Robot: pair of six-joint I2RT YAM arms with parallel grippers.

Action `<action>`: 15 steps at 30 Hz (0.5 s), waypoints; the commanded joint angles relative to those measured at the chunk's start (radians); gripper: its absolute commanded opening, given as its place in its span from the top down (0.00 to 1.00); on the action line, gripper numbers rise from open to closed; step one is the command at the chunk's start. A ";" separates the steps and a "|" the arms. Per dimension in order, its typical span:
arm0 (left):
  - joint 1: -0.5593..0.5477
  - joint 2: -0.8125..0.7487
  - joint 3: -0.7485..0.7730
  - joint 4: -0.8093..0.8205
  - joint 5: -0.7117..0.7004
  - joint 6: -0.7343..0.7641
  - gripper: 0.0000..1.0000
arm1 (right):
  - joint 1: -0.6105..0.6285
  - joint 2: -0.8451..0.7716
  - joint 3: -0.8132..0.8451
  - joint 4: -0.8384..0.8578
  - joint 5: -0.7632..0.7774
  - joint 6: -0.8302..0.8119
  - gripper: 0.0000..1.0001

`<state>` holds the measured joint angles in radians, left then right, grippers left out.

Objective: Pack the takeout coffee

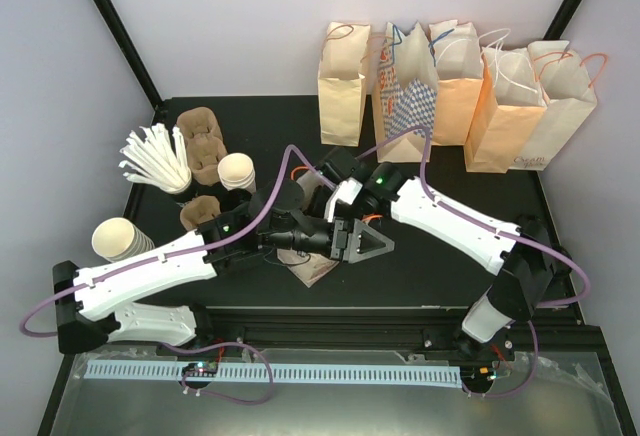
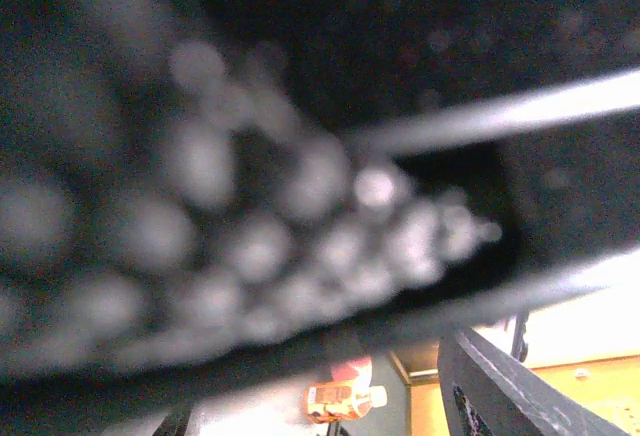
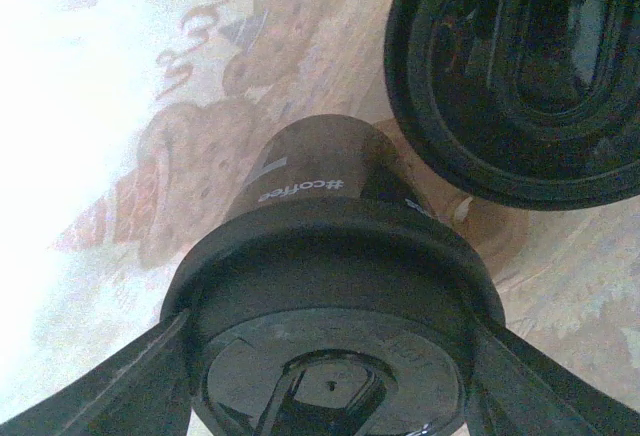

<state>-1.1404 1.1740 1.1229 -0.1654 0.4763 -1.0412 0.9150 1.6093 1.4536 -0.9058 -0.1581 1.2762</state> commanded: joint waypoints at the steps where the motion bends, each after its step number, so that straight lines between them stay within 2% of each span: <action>1: -0.070 0.036 0.035 -0.046 0.115 0.011 0.35 | 0.001 0.036 0.036 -0.006 -0.022 0.032 0.64; 5: -0.073 0.013 0.132 -0.183 0.066 0.070 0.28 | 0.002 0.022 0.006 0.045 -0.020 0.084 0.64; 10: -0.065 -0.067 0.287 -0.467 -0.115 0.159 0.19 | 0.002 0.048 0.057 -0.052 0.013 0.097 0.65; 15: 0.053 -0.166 0.380 -0.752 -0.255 0.205 0.20 | 0.002 0.048 0.057 -0.057 -0.021 0.122 0.65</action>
<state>-1.1675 1.0962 1.4166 -0.6125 0.3630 -0.9073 0.9150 1.6516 1.4811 -0.9379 -0.1677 1.3624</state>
